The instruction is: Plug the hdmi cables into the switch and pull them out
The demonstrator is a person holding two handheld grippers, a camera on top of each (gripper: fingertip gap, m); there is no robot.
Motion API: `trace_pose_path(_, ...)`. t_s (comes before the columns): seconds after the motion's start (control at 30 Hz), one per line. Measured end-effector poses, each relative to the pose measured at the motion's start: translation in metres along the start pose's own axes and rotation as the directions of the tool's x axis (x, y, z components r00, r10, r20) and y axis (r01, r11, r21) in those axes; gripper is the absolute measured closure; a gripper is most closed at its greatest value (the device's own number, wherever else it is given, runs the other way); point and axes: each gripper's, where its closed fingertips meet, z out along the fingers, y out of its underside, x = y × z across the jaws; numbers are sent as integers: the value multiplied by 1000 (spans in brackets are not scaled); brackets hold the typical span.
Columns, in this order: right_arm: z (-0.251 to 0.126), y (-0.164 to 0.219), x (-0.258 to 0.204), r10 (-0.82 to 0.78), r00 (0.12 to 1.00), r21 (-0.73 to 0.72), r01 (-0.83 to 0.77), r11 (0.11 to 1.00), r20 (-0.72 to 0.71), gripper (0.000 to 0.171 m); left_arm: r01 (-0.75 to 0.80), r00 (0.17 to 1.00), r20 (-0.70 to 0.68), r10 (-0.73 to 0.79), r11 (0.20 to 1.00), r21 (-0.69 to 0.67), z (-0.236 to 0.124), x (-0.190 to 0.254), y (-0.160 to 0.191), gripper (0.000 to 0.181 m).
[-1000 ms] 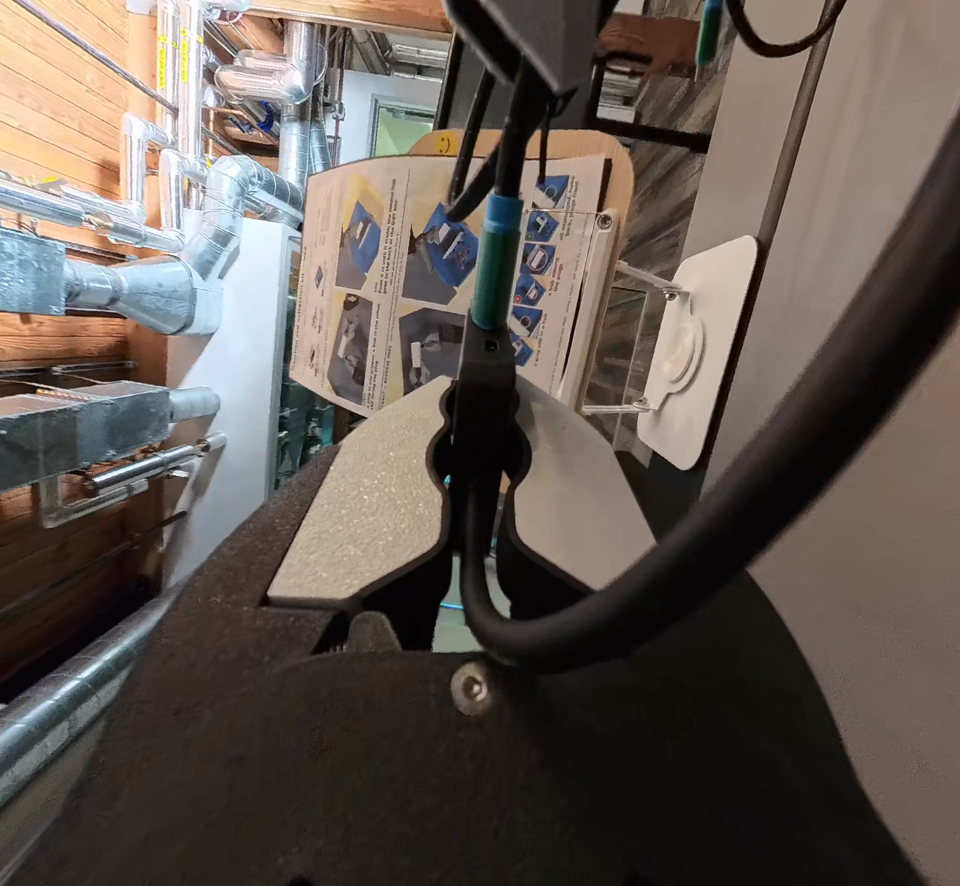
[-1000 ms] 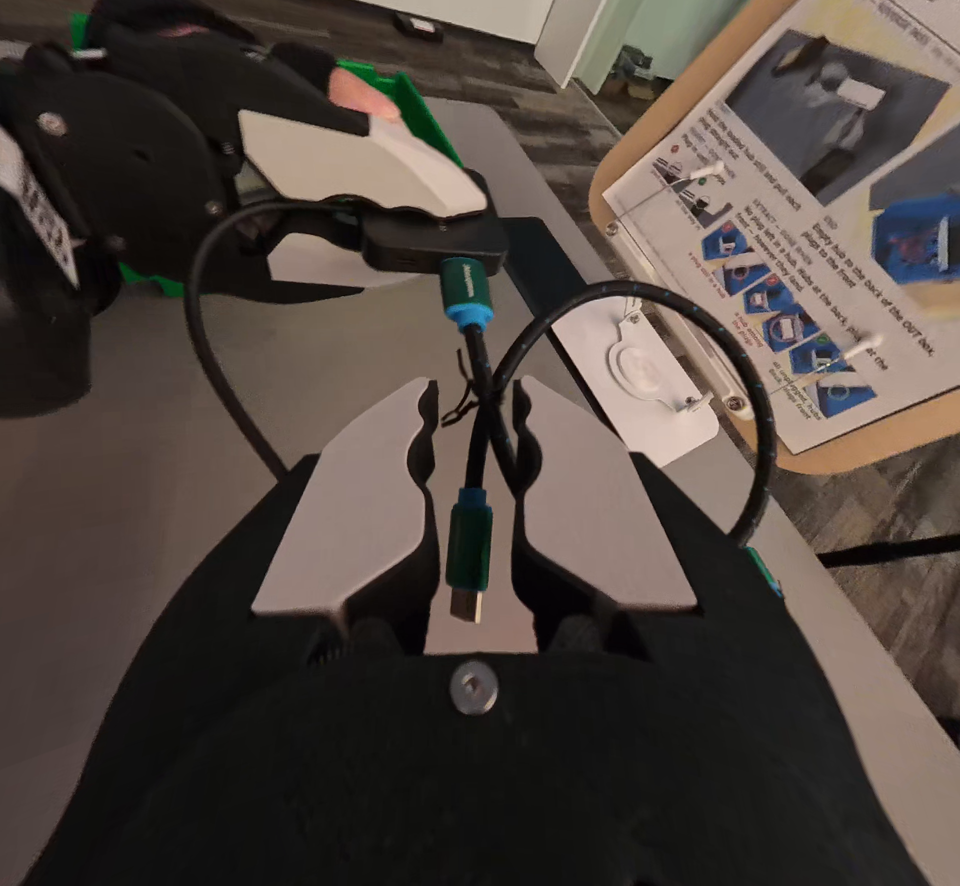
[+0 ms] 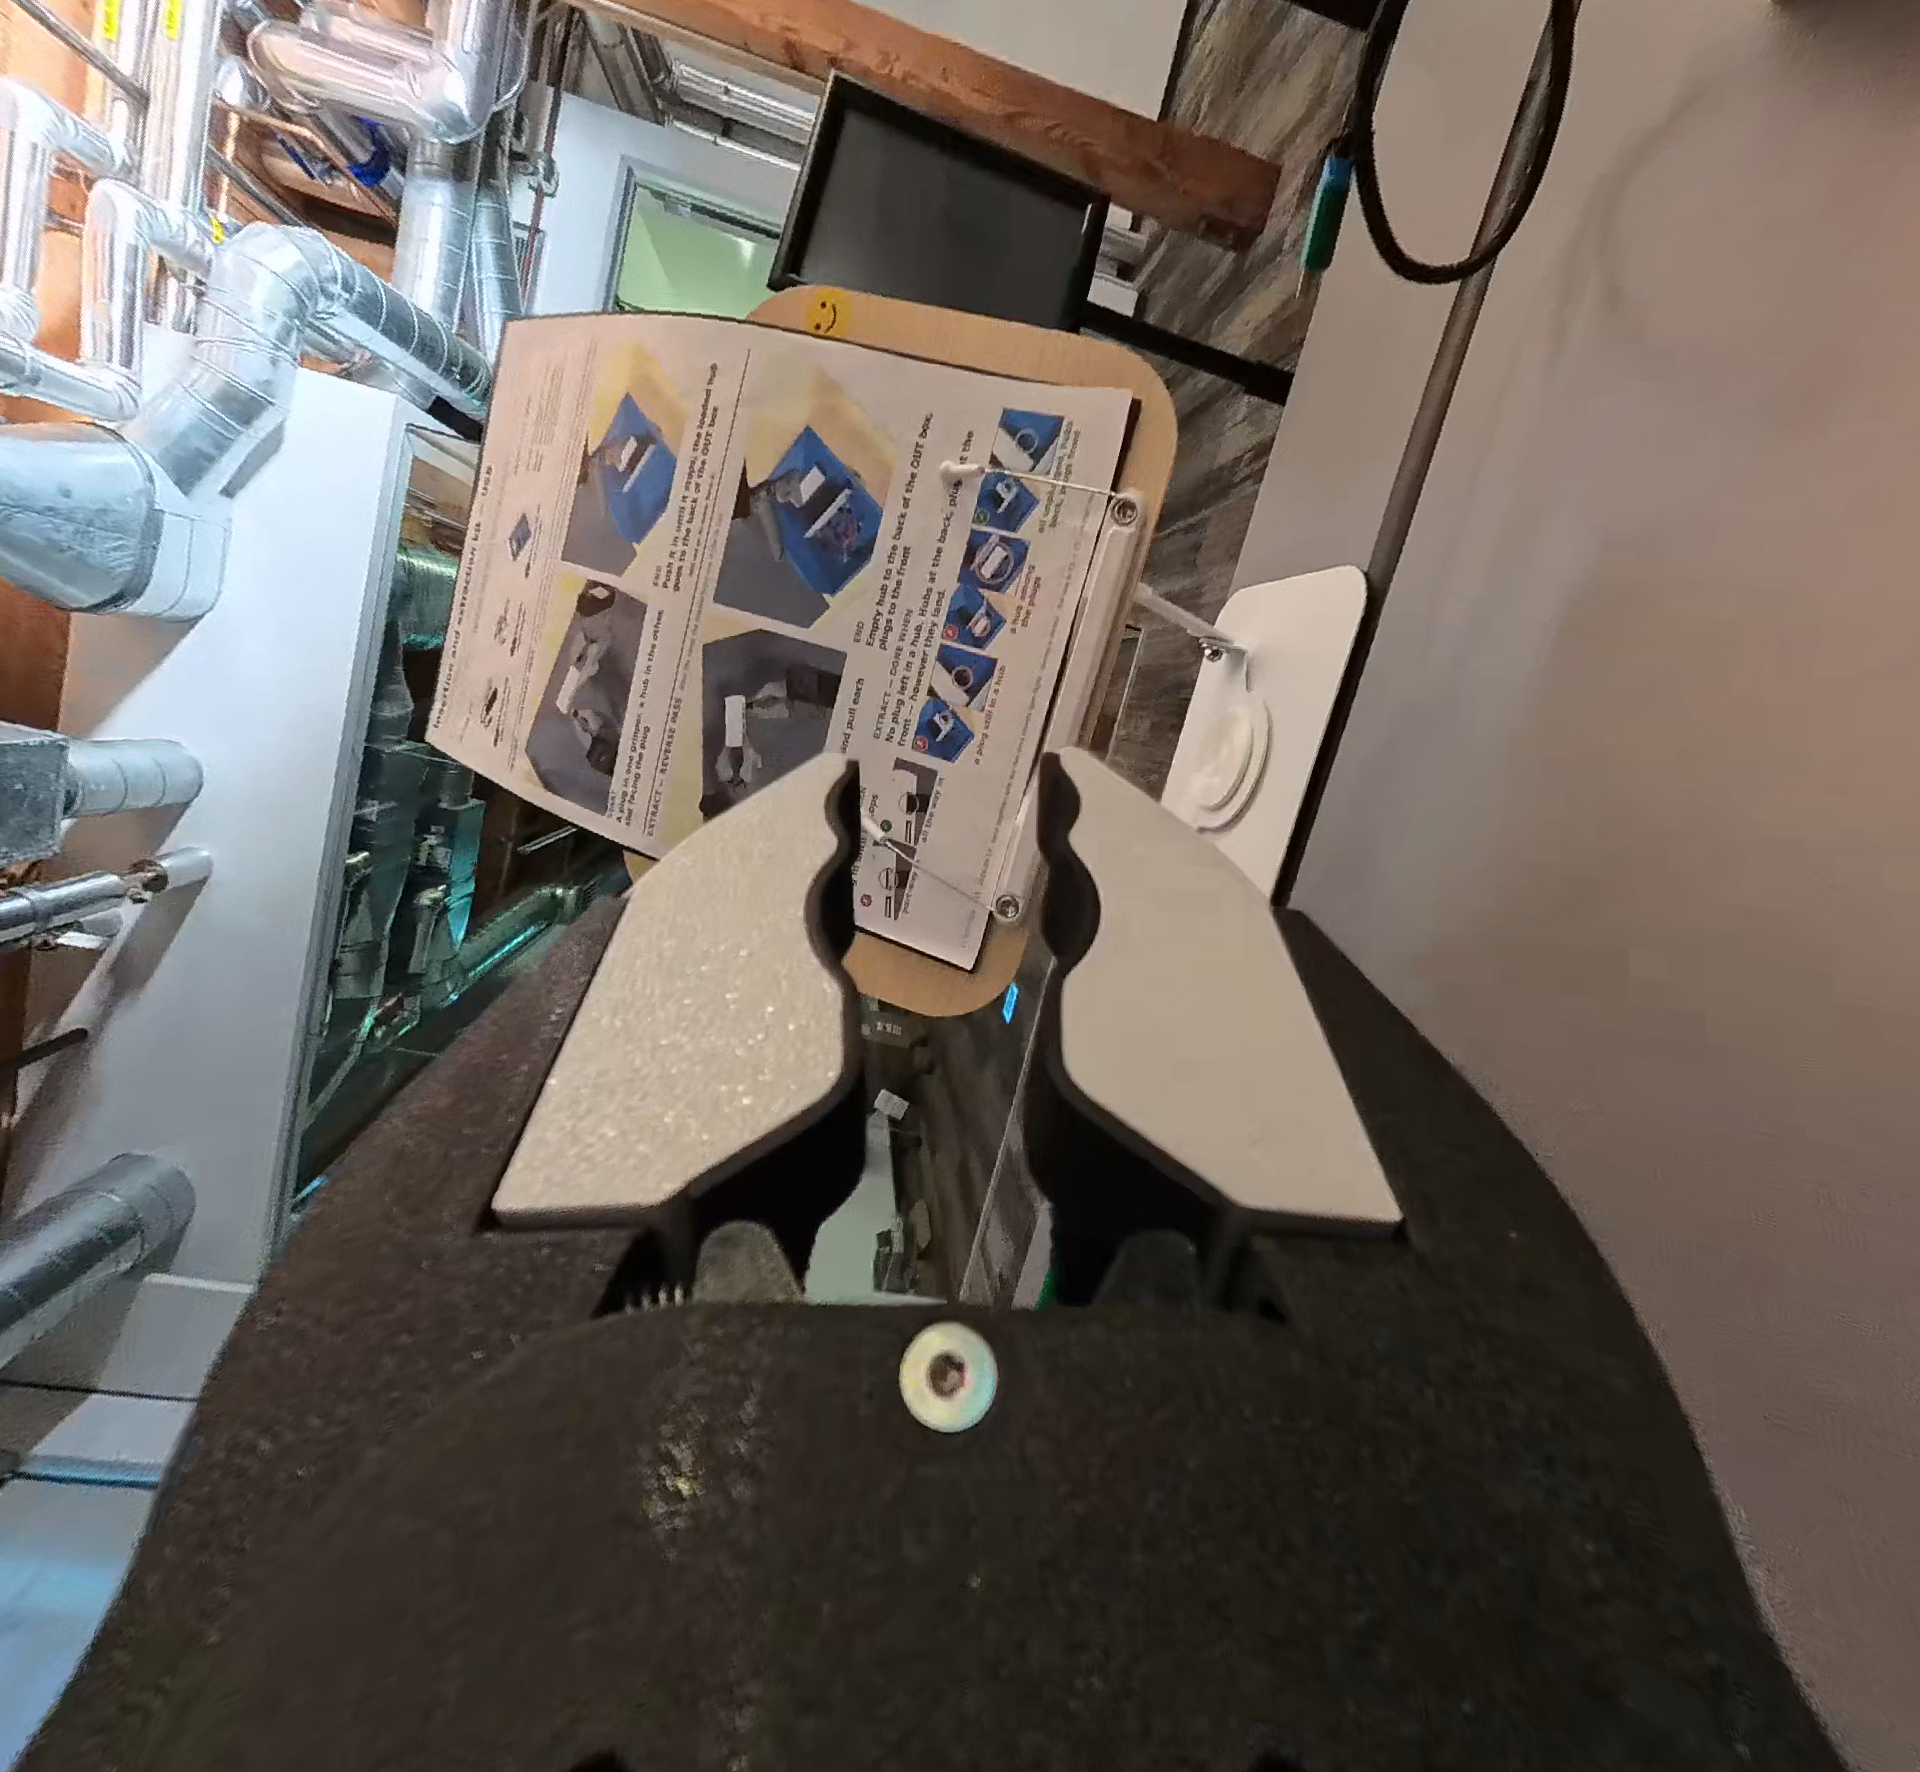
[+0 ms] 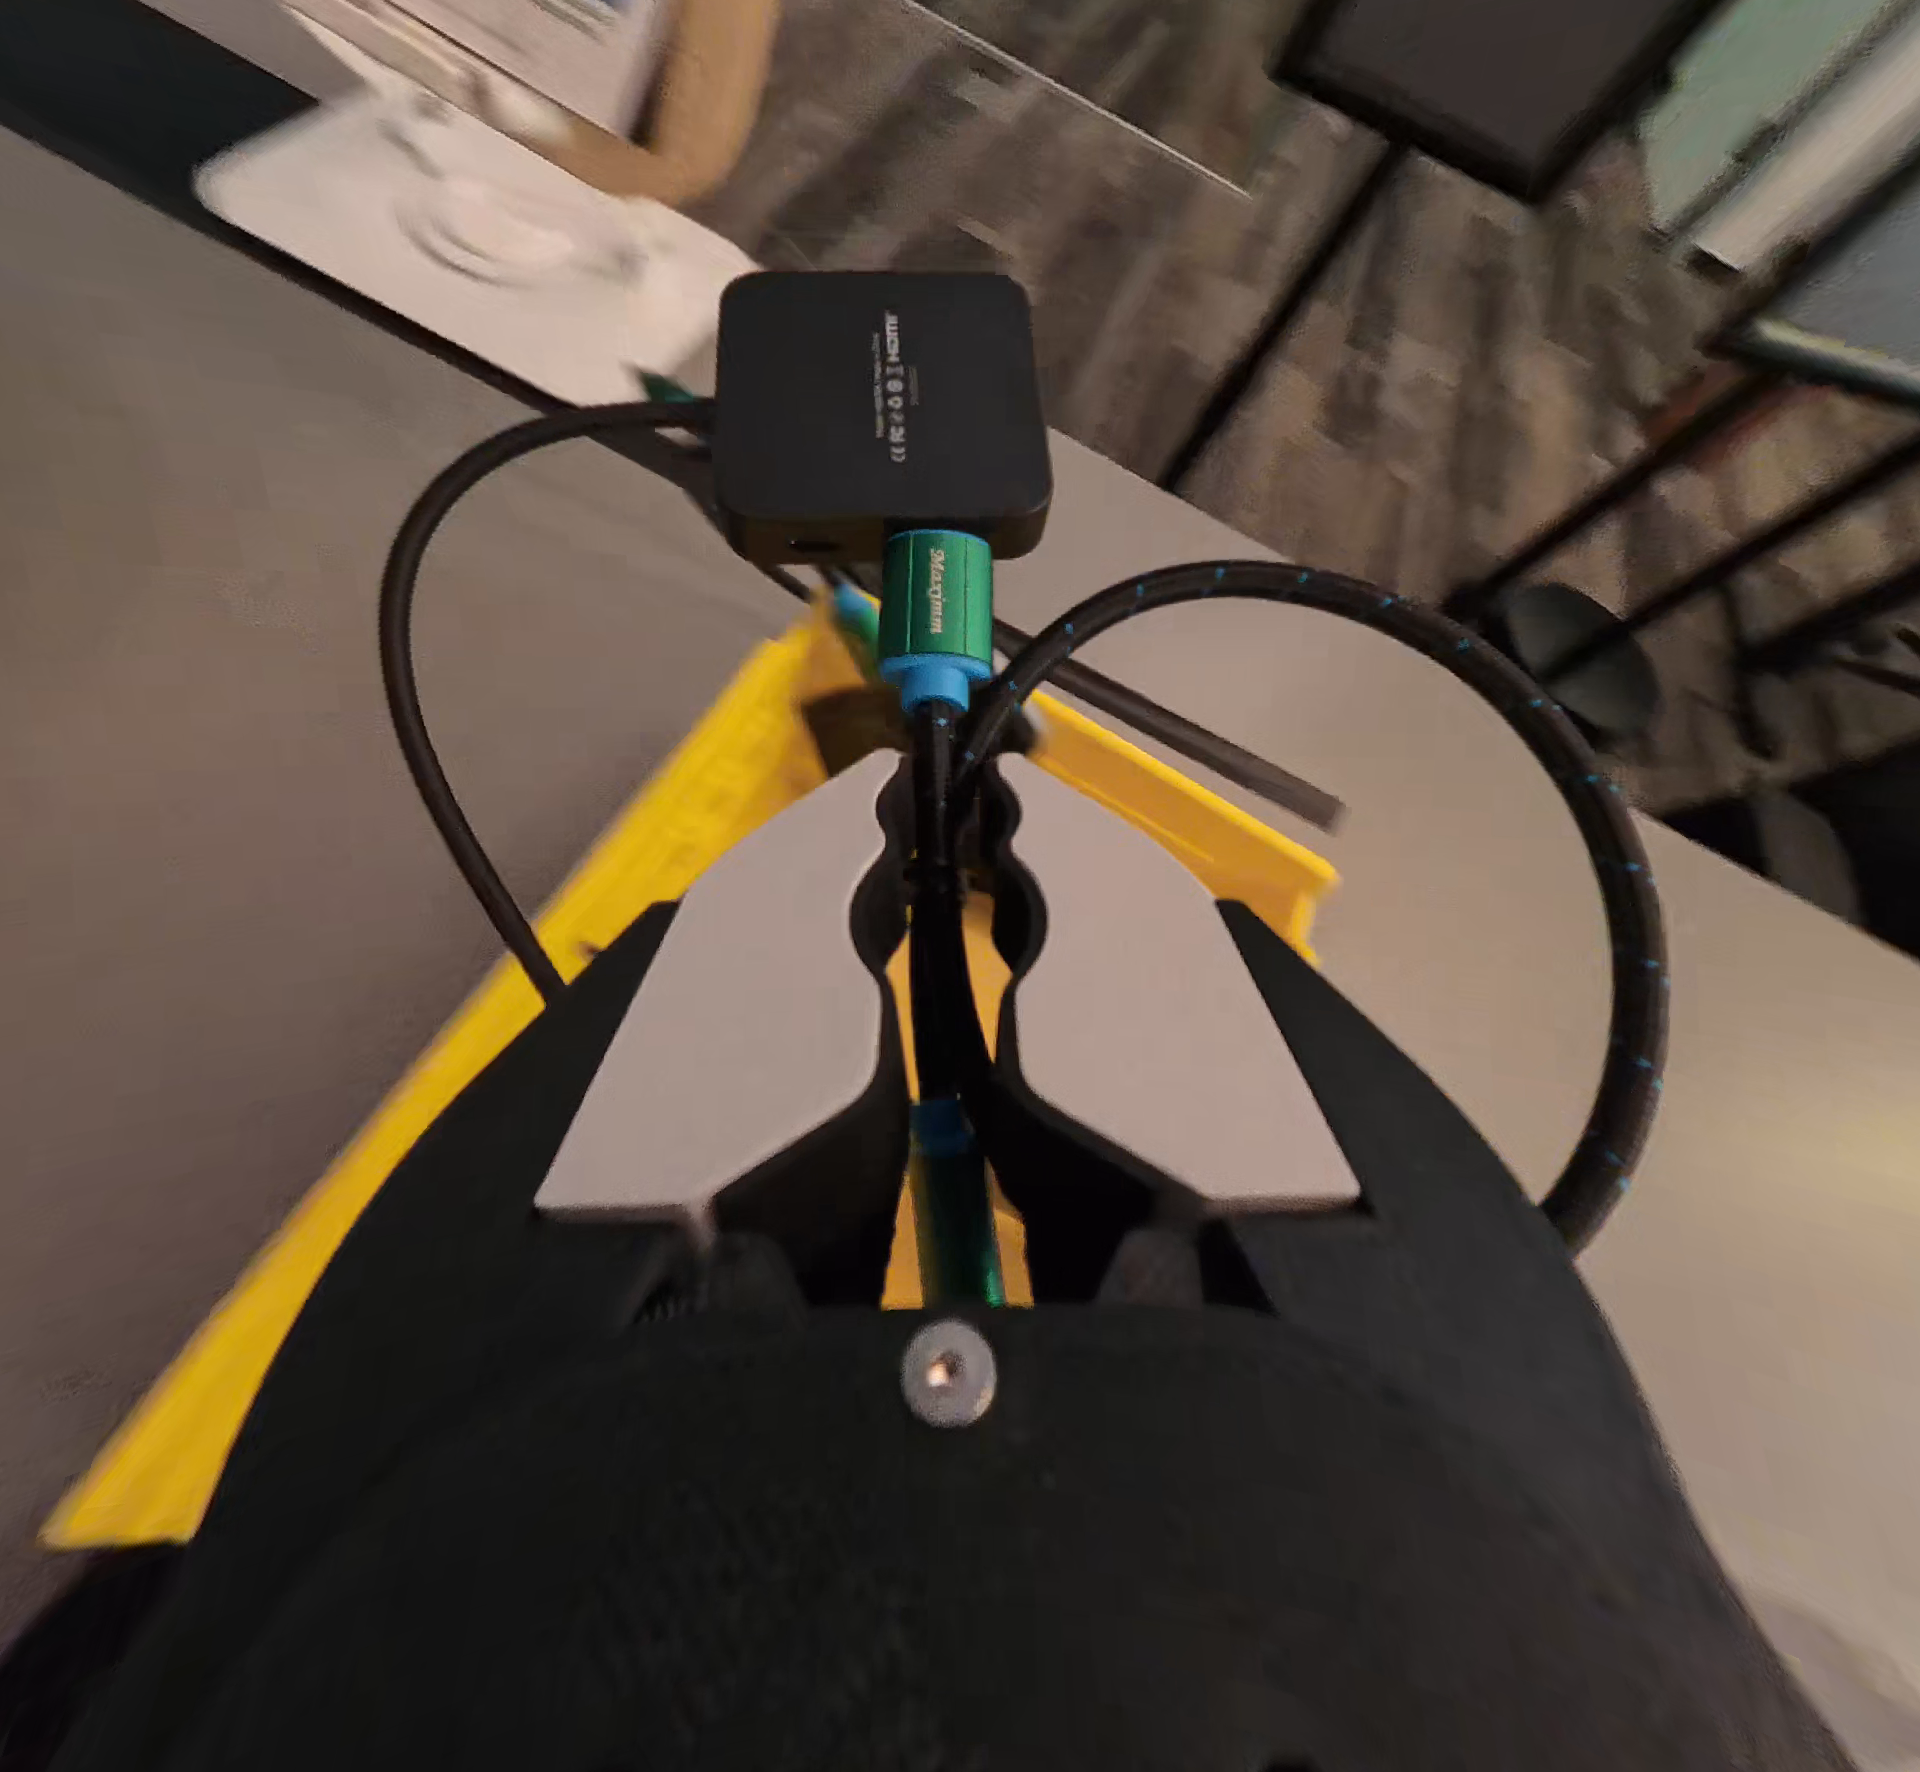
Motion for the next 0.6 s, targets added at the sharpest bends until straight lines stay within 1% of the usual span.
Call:
trace_pose_path(0.07, 5, 24, 33, 48, 993, -36, -53, 998, -109, 160, -11, 1000, -5, 11, 1000, -9, 2, 3, 1, 150)
trace_pose_path(0.13, 11, 34, 57, 27, 978, -12, -30, 999, -208, 160, -20, 1000, -8, 20, 1000, -8, 4, 7, 0, 150)
trace_pose_path(0.23, 21, 39, 72, -133, 940, 7, 142, 990, -314, 159, -33, 999, -15, 33, 999, -3, 6, 12, -2, 150)
trace_pose_path(0.3, 31, 47, 71, -302, 889, -54, 303, 952, -344, 159, -43, 999, -17, 43, 999, -2, 7, 14, -3, 151)
trace_pose_path(0.33, 37, 54, 68, -368, 870, -95, 357, 929, -329, 159, -47, 999, -18, 47, 999, -2, 7, 15, -3, 151)
trace_pose_path(0.37, 44, 62, 63, -405, 869, -128, 384, 915, -286, 159, -49, 999, -19, 49, 999, -3, 7, 16, -2, 151)
trace_pose_path(0.43, 55, 74, 52, -432, 879, -135, 412, 901, -203, 157, -48, 999, -19, 48, 999, -3, 7, 16, -2, 151)
trace_pose_path(0.5, 56, 81, 44, -400, 908, -113, 388, 915, -123, 158, -39, 999, -16, 39, 999, -2, 7, 14, -2, 151)
trace_pose_path(0.53, 55, 83, 43, -386, 917, -102, 376, 921, -105, 157, -33, 999, -14, 33, 999, 0, 7, 13, -2, 151)
trace_pose_path(0.6, 58, 93, 37, -353, 935, -120, 347, 930, -39, 153, -22, 1000, -12, 22, 1000, 6, 6, 11, -2, 151)
